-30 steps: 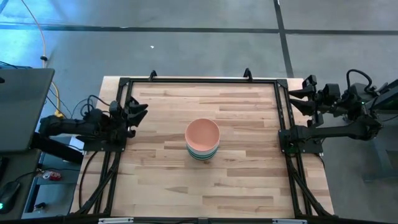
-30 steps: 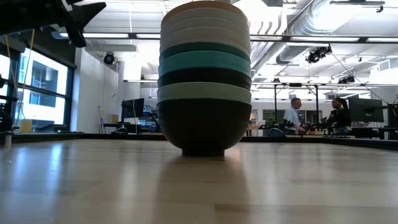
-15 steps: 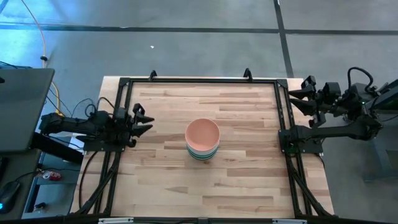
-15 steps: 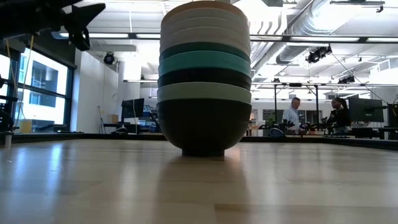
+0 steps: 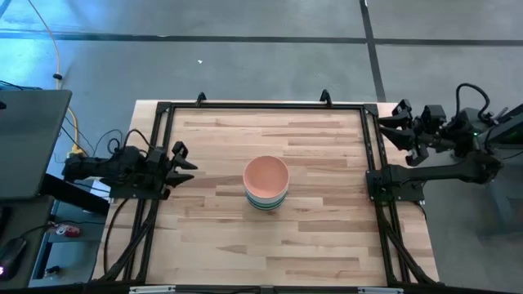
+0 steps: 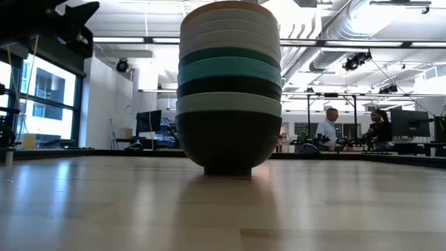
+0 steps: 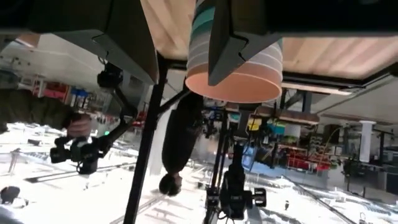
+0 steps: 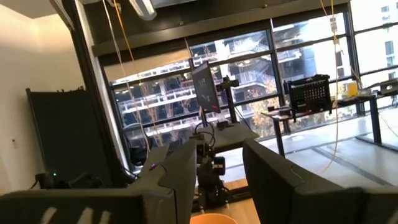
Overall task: Nest bowls inside each other
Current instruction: Return to Home Position
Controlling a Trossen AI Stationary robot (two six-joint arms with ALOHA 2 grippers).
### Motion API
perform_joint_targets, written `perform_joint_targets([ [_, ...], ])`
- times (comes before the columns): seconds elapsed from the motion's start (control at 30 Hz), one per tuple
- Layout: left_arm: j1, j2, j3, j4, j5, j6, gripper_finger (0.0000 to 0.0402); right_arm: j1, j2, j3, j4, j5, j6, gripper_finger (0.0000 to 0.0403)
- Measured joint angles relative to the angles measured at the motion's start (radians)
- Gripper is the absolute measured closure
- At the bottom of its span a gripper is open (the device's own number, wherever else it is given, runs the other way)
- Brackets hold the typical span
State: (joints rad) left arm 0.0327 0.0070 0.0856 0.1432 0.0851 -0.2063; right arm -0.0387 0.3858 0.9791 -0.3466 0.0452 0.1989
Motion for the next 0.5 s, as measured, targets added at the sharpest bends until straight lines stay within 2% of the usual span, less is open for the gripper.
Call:
perform_joint_targets([
  [0.27,-0.019,-0.003,0.019,-0.056,0.004,0.026,0.0271,0.000,0.056,0.000,0.023,0.000,0.005,0.0279],
  [0.5,-0.062,-0.003,0.019,-0.111,-0.003,0.030,0.0271,0.000,0.044,0.000,0.030,0.000,0.003,0.0279],
])
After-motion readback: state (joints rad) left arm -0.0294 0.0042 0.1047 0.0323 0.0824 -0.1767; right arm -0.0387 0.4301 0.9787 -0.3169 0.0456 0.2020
